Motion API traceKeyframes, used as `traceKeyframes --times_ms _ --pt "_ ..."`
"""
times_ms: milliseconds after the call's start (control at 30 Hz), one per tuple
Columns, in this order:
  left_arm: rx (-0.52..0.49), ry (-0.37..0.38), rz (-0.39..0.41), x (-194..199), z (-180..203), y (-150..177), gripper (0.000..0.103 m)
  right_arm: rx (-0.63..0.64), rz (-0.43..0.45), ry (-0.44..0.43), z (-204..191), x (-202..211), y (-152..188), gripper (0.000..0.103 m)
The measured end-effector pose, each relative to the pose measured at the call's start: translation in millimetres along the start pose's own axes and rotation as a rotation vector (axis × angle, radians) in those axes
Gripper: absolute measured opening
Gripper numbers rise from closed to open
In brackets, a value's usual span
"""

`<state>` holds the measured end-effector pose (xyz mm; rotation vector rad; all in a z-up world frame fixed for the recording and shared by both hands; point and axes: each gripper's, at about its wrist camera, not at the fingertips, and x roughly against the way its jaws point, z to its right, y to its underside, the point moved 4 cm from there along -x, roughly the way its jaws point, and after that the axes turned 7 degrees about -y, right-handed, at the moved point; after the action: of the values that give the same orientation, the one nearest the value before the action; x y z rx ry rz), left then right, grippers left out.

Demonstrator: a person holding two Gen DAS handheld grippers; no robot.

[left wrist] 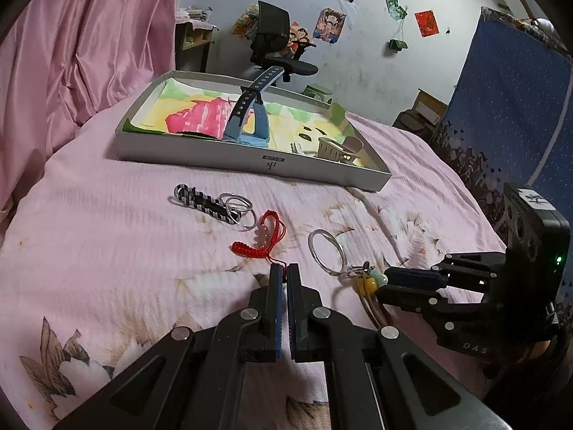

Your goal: Organize jewelry

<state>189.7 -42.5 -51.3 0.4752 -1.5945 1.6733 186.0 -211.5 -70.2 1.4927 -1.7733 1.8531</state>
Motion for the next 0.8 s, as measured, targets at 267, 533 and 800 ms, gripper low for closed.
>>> traceKeyframes --times_ms 267,533,800 --pt "0.012 -0.019 -0.028 -4.8 -4.1 3.1 0.003 -0.027 0.057 -0.016 2.8 1.7 -7.3 0.035" --pt "0.037 -0.033 -0.038 -8.3 -11.0 2.3 0.003 -0.124 0.118 -0.027 19.8 -9.8 -27.3 0.035" --pt "0.045 -0.039 -0.032 -7.5 -13.0 1.4 0.003 -0.137 0.052 0.003 28.2 -42.6 -41.3 0.03"
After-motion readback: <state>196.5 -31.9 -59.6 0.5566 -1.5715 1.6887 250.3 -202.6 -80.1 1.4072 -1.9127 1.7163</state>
